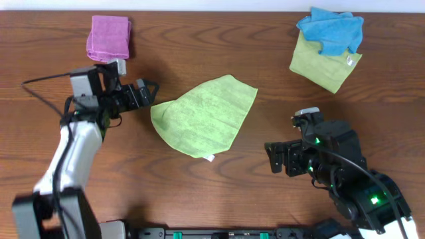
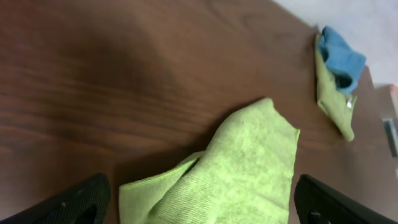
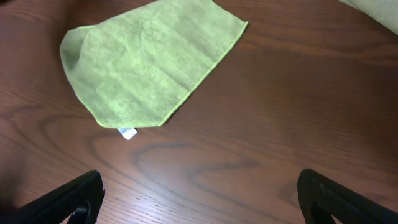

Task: Fold the cloth
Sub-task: 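Move both grippers toward the spread green cloth, then grasp the green cloth's left corner with the left gripper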

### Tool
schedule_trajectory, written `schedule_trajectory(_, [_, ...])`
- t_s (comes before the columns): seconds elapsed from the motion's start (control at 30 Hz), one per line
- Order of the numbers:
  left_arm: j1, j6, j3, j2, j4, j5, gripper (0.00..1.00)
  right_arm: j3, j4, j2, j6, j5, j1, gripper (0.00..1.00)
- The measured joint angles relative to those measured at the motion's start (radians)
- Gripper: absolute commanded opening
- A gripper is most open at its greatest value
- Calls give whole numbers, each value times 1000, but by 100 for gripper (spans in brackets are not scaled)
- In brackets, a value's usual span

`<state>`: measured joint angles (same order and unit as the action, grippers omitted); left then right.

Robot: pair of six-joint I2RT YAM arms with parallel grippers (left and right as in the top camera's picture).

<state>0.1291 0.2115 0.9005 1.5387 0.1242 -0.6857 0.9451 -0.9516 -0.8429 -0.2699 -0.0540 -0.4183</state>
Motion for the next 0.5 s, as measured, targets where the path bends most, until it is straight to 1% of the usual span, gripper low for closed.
schedule_trajectory(0.13, [-3, -10, 24, 104, 27, -22, 97, 0, 15, 0, -1, 3, 0, 99])
schedule_trajectory(0.17, [-5, -17, 25, 122, 39, -23, 99, 0, 19, 0, -1, 5, 0, 99])
schedule_trajectory(0.27, [-25, -56, 26, 150, 77, -16, 100, 0, 35, 0, -1, 11, 0, 99])
schedule_trajectory(0.3, [-37, -69, 26, 154, 92, -9, 95, 0, 39, 0, -1, 13, 0, 99])
schedule_trajectory(0.37, [-71, -112, 26, 156, 123, 31, 94, 0, 47, -2, -1, 17, 0, 99])
schedule_trajectory(0.5, [-142, -182, 27, 156, 147, 146, 94, 0, 48, -17, -1, 22, 0, 99])
